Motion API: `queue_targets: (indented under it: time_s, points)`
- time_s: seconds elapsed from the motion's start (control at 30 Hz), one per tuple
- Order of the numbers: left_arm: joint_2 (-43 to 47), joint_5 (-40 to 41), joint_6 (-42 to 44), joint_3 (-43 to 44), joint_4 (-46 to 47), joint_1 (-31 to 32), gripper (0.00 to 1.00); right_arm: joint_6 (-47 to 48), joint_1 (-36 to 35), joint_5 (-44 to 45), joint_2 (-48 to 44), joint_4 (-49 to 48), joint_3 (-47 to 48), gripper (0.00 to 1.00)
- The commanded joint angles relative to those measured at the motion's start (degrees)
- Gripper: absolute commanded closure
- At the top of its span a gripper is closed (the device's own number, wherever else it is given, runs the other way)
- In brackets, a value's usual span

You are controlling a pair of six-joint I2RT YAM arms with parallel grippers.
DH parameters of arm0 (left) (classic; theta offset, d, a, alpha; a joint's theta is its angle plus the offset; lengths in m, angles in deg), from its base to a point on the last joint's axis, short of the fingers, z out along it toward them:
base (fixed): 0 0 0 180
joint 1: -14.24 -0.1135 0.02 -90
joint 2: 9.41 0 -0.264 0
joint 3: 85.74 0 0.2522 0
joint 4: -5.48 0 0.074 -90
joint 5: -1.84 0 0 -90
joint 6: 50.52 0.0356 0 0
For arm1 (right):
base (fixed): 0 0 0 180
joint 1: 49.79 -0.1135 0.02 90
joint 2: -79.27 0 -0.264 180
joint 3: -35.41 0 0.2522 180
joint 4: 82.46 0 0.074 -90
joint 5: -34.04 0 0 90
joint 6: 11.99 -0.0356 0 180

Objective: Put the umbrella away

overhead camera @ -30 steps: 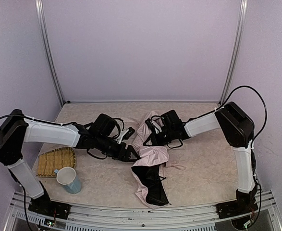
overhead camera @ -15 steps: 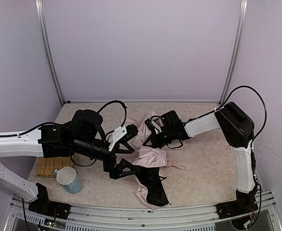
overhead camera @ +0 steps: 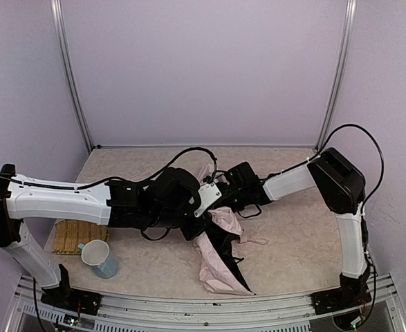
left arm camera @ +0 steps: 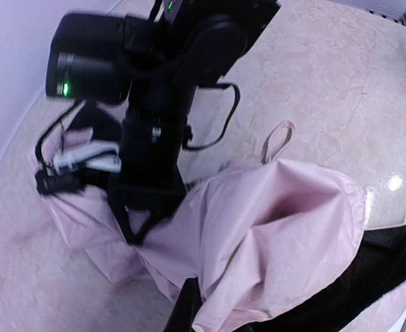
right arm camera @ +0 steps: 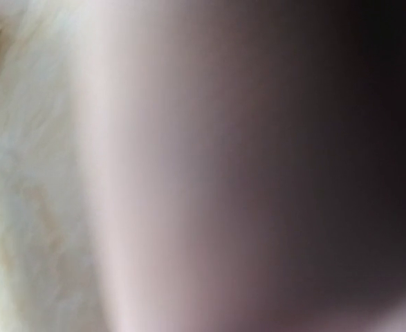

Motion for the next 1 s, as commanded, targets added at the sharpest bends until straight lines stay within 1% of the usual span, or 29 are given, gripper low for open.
queue_targets:
  time_s: [0.0,0.07,0.2,0.3,0.37,0.47,0.57,0.63,0.67,0.73,0.77,0.8,0.83,0.87,0.97]
  points:
    - [-1.7,-1.3,4.4,7.4,5.3,-0.1,0.98,2.2,-3.5,-1.3,1.4,7.6,-2.7,0.99]
    - [-3.1,-0.9,6.0,10.1,6.6,-2.1,1.00,1.8,-4.4,-2.4,1.5,7.2,-3.1,0.99]
    - [-9.9,-1.4,4.3,15.1,5.8,-11.2,1.00,-1.3,-5.7,-7.4,0.5,1.9,-6.2,0.99]
    - [-13.1,-3.9,2.7,13.3,5.4,-16.5,1.00,-4.6,-5.7,-10.0,-1.7,-2.2,-9.8,0.98]
    - [-12.5,-7.4,1.5,10.2,6.1,-18.6,1.00,-5.6,-5.6,-9.1,-3.7,-2.0,-12.0,0.93]
    - [-9.1,-13.5,-0.2,4.7,8.8,-20.1,1.00,-6.6,-5.3,-7.4,-6.9,-0.5,-14.0,0.80]
    - [-4.6,-18.7,-0.4,0.4,11.1,-20.1,1.00,-7.2,-4.3,-8.1,-10.5,-0.2,-16.3,0.70]
    - [-2.0,-21.7,-0.5,-1.5,12.2,-20.0,1.00,-5.9,-3.7,-7.2,-13.2,2.2,-17.4,0.60]
    - [-1.1,-22.7,-0.6,-2.2,12.4,-20.1,1.00,-4.7,-3.4,-5.7,-14.7,4.4,-17.6,0.54]
    - [-0.2,-23.5,-0.7,-2.9,12.3,-20.1,1.00,-3.3,-2.7,-2.6,-18.5,9.3,-18.3,0.34]
    - [-0.1,-24.0,-0.5,-2.9,12.1,-20.1,1.00,-2.8,-2.3,-1.3,-20.2,10.9,-18.9,0.27]
    - [-0.2,-24.5,-0.3,-2.9,11.8,-20.1,1.00,-2.6,-1.8,0.1,-22.3,12.3,-19.6,0.15]
    - [-0.5,-25.1,-0.2,-2.8,11.4,-20.1,1.00,-2.4,-1.6,1.6,-24.2,13.8,-20.1,0.06]
    - [-0.8,-25.6,-0.2,-2.3,10.8,-20.1,1.00,-2.2,-1.4,3.5,-26.2,15.5,-20.5,0.01]
    - [-1.4,-27.2,-0.9,-0.8,9.2,-20.1,1.00,-0.5,-1.3,11.2,-31.5,22.2,-19.6,0.00]
